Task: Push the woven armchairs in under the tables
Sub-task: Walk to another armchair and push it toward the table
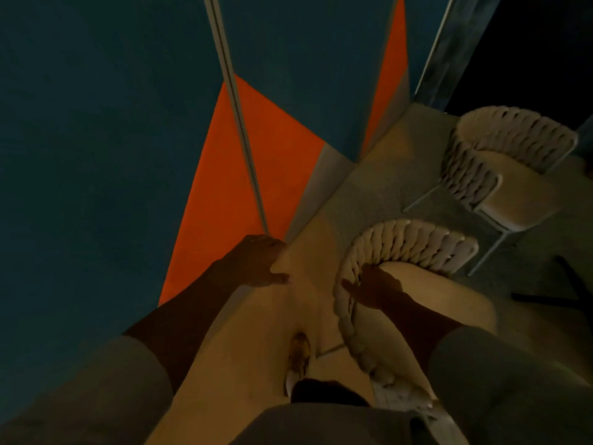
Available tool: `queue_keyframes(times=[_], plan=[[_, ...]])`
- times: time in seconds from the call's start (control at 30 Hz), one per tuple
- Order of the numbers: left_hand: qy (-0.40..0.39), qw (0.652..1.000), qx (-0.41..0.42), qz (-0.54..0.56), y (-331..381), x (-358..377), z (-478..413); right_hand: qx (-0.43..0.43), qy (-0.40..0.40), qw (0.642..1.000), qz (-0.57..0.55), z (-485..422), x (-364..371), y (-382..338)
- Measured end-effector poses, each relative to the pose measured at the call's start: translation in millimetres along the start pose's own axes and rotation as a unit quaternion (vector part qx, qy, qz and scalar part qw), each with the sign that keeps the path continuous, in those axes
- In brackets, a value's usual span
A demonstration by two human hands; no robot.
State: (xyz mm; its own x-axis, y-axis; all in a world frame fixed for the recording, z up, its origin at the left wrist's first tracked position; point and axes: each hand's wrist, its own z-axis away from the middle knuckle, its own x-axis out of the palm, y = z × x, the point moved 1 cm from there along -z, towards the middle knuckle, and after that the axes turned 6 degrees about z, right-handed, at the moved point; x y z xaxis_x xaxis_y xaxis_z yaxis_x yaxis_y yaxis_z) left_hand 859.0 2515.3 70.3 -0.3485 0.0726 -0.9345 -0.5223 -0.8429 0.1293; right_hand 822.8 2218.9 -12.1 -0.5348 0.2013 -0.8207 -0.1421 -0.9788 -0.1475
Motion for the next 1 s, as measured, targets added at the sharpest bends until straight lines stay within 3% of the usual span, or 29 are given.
queue_keyframes(times=[0.27,0.4,0.53,0.63,0.8,1.0], plan=[[-0.062,0.994,0.091,-0.030,-46.1,-56.4,-145.4,0.077,-0.059,0.988,-0.120,-152.6,24.2,21.3],[-0.097,0.984,0.141,-0.049,-35.7,-72.3,-217.7,0.107,-0.061,0.974,-0.188,-130.2,-22.6,20.3],[-0.156,0.951,0.250,-0.093,1.3,-66.3,-294.0,0.222,-0.008,0.946,-0.234,-101.5,-37.5,30.6],[-0.184,0.910,0.347,-0.131,38.2,-57.2,-342.2,0.318,0.013,0.907,-0.277,-85.3,-26.2,39.9],[-0.217,0.837,0.483,-0.139,74.4,-40.1,-390.7,0.488,0.073,0.802,-0.337,-59.6,4.8,21.3],[-0.250,0.757,0.572,-0.194,75.1,-5.9,-421.8,0.584,0.126,0.714,-0.365,-65.1,37.9,-44.0]])
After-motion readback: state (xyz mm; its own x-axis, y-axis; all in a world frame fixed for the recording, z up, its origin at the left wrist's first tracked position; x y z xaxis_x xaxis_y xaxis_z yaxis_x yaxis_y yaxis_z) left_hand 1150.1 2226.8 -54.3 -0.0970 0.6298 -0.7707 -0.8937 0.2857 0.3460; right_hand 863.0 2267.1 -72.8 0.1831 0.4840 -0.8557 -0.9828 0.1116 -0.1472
